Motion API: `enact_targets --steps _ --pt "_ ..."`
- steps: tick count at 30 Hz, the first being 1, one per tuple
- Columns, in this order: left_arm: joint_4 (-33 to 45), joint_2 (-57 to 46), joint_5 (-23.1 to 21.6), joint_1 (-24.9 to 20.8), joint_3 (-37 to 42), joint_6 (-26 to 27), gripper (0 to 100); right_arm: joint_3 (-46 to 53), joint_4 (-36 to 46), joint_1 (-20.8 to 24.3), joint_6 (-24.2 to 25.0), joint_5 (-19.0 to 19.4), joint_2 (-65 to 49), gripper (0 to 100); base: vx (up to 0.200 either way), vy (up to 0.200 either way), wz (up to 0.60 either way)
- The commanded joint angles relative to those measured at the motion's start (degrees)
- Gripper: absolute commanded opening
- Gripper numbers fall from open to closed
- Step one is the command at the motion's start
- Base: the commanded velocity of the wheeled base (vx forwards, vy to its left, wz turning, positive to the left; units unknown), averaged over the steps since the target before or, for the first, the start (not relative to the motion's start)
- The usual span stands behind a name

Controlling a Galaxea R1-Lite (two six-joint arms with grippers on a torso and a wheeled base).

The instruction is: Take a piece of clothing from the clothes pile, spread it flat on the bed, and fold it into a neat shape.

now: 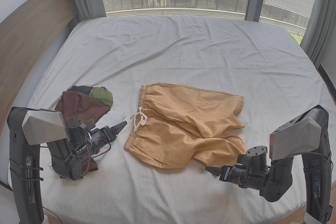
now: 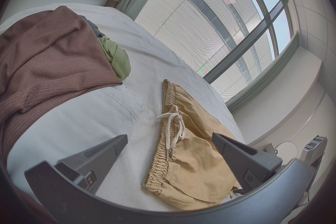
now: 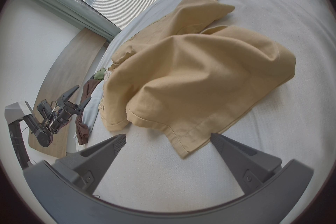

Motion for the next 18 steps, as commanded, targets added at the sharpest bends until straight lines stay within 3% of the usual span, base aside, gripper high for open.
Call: enact_targets --steps 1,5,18 --pt "0.04 0.06 -0.01 -0.01 0.02 0.0 100 -1.05 2.35 0.61 0.11 -0.49 0.59 100 0.0 0.0 0.0" --pt "-0.05 -0.03 -0.01 0.07 0.11 0.0 100 -1.93 5.61 1.67 0.82 -2.78 0.32 100 0.0 0.0 0.0" --pt "-0.05 -0.03 -0.01 0.16 -0.07 0.0 100 -4.56 7.54 3.25 2.05 -4.53 0.32 100 0.0 0.0 0.0"
